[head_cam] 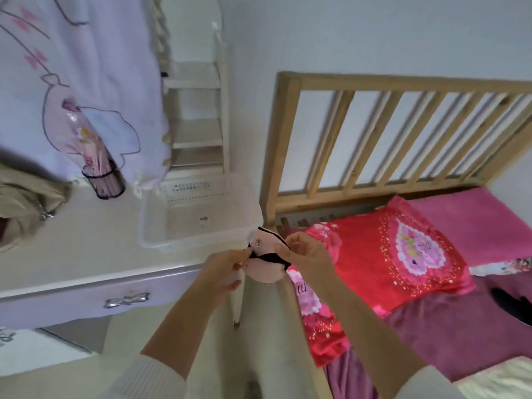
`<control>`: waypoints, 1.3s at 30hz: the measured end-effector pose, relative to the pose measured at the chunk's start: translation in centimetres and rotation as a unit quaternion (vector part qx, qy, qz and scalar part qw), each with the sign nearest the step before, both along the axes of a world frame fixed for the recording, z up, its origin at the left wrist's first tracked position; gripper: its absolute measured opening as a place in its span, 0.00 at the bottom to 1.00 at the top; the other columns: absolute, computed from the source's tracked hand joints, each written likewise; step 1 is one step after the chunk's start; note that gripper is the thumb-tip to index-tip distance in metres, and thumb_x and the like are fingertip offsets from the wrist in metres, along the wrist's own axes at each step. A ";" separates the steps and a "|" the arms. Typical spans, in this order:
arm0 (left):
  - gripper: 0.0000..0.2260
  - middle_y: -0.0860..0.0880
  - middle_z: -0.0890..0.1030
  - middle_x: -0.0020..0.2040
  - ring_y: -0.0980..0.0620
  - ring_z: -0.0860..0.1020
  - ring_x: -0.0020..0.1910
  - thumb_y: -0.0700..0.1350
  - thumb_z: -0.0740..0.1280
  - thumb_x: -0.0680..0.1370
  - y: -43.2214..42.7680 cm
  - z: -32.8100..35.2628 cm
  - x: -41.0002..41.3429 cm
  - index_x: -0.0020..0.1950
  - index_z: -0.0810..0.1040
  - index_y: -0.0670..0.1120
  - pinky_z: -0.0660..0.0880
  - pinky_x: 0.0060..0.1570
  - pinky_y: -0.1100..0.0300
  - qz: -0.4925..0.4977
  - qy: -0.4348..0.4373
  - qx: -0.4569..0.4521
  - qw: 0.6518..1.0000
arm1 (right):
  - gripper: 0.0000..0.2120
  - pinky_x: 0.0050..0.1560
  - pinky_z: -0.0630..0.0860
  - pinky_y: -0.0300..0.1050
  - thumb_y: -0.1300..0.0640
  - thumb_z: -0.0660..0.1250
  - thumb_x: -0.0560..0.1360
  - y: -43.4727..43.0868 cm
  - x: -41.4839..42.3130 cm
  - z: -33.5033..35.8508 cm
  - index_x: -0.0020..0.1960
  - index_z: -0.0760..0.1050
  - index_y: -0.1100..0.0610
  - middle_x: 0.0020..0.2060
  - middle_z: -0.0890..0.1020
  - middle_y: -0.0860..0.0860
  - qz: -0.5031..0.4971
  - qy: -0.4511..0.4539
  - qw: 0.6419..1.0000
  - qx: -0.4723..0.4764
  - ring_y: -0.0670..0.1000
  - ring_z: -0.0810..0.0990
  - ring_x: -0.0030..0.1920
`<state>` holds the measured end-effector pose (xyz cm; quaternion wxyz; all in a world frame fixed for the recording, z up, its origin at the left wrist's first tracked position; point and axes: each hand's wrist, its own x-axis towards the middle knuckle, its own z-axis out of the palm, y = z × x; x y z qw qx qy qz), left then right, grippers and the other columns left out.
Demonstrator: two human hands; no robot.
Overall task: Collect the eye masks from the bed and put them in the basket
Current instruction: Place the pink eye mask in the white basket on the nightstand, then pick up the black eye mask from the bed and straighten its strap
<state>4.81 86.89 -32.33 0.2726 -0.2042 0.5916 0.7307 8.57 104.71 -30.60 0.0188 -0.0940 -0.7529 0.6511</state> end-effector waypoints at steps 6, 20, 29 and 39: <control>0.05 0.47 0.84 0.44 0.49 0.80 0.45 0.44 0.72 0.72 -3.8 0.3 -7.9 0.44 0.82 0.43 0.75 0.46 0.55 0.038 0.065 -0.026 0.997 | 0.00 0.39 0.76 0.41 0.59 0.68 0.75 -2.4 -12.4 0.8 0.45 0.77 0.56 0.40 0.82 0.52 0.078 -0.062 0.994 0.035 0.48 0.79 0.38; 0.16 0.46 0.77 0.61 0.43 0.69 0.62 0.46 0.69 0.74 -14.7 -6.6 -17.9 0.61 0.76 0.48 0.72 0.50 0.54 -0.033 0.254 -0.546 0.798 | 0.07 0.49 0.81 0.56 0.61 0.71 0.71 -15.1 -27.6 -9.0 0.47 0.77 0.60 0.43 0.83 0.60 0.167 -0.183 0.953 0.176 0.60 0.82 0.44; 0.23 0.43 0.67 0.71 0.40 0.64 0.69 0.44 0.69 0.71 -15.9 -9.3 -19.0 0.66 0.72 0.47 0.66 0.60 0.41 -0.107 0.253 -0.614 0.740 | 0.20 0.55 0.73 0.42 0.52 0.71 0.71 -16.0 -27.8 -13.4 0.61 0.77 0.59 0.56 0.82 0.54 0.133 -0.259 0.942 0.165 0.54 0.79 0.57; 0.20 0.45 0.67 0.71 0.44 0.62 0.70 0.43 0.64 0.75 -2.0 -5.2 -23.1 0.68 0.69 0.48 0.62 0.67 0.48 -0.207 0.423 -0.518 0.714 | 0.05 0.44 0.75 0.34 0.59 0.68 0.73 -2.5 -22.3 -5.7 0.47 0.81 0.56 0.39 0.83 0.46 -0.070 -0.095 0.978 0.174 0.41 0.80 0.41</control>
